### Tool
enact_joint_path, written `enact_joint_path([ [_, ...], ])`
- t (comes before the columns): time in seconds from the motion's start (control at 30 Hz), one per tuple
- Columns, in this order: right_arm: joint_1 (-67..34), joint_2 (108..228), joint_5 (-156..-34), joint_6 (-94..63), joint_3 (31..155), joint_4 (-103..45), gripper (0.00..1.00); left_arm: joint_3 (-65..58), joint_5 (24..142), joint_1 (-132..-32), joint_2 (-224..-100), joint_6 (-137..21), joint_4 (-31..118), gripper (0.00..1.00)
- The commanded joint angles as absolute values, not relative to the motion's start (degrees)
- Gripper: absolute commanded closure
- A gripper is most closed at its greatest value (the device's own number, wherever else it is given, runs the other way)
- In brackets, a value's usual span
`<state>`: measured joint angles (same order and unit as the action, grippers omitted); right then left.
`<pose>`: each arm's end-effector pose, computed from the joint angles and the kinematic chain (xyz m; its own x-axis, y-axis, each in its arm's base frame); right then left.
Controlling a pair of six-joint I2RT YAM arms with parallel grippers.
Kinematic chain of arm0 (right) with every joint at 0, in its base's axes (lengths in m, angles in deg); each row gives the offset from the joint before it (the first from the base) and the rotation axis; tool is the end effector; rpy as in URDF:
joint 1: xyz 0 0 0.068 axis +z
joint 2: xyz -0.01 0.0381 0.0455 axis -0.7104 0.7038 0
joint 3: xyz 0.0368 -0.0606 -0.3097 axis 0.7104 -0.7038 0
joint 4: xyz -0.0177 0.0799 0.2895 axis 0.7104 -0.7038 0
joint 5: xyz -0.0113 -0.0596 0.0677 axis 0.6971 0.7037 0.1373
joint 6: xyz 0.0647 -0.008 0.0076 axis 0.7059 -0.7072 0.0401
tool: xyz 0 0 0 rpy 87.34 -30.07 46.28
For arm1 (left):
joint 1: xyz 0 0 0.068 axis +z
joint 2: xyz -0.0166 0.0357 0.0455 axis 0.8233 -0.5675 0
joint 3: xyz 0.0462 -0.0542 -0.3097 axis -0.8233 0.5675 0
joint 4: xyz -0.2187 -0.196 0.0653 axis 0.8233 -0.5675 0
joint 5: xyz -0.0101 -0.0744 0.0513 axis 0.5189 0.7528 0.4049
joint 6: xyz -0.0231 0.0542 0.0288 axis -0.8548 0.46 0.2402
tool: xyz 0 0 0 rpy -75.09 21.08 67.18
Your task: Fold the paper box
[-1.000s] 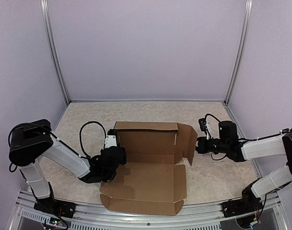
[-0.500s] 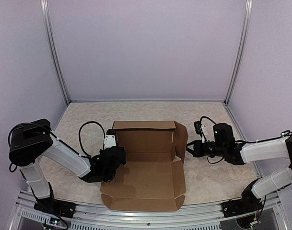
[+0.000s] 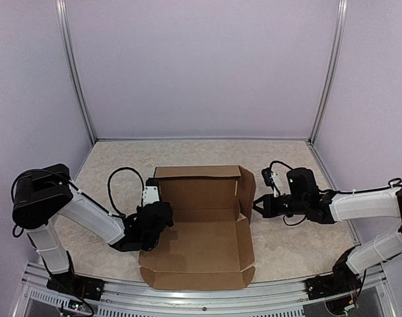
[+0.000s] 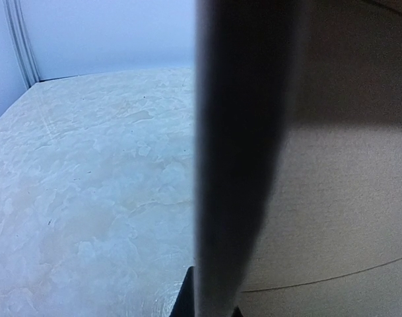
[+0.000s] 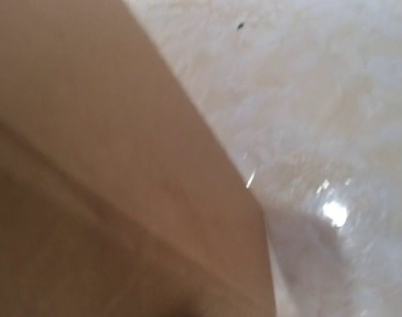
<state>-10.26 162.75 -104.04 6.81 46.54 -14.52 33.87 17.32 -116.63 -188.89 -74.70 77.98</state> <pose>0.2280 0.1774 0.1798 -0.7494 0.0433 -0.6607 -0.4356 0.7194 0.5411 0.2013 -0.2758 0.1226 -0.2762 -0.0272 -0.9607 -0.0089 0.9996 -0.0257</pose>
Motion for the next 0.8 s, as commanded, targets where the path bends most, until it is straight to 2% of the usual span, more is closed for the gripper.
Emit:
enact_joint_path([
  [0.0,-8.01,160.94,-104.87,6.19,45.81,-18.95,1.00,33.38,16.58,-117.06,-188.79,-75.49,77.22,1.00],
  [0.3,-7.47,153.02,-98.01,8.21,40.99,-26.56,1.00,33.62,16.35,-117.19,-188.46,-75.84,76.91,1.00],
  [0.5,-7.43,146.64,-99.52,10.91,37.64,-28.06,1.00,33.54,16.07,-117.19,-188.43,-75.98,76.98,1.00],
  [0.77,-5.18,146.58,-101.91,14.29,36.47,-24.38,1.00,33.54,16.14,-117.26,-188.72,-75.76,77.17,1.00],
])
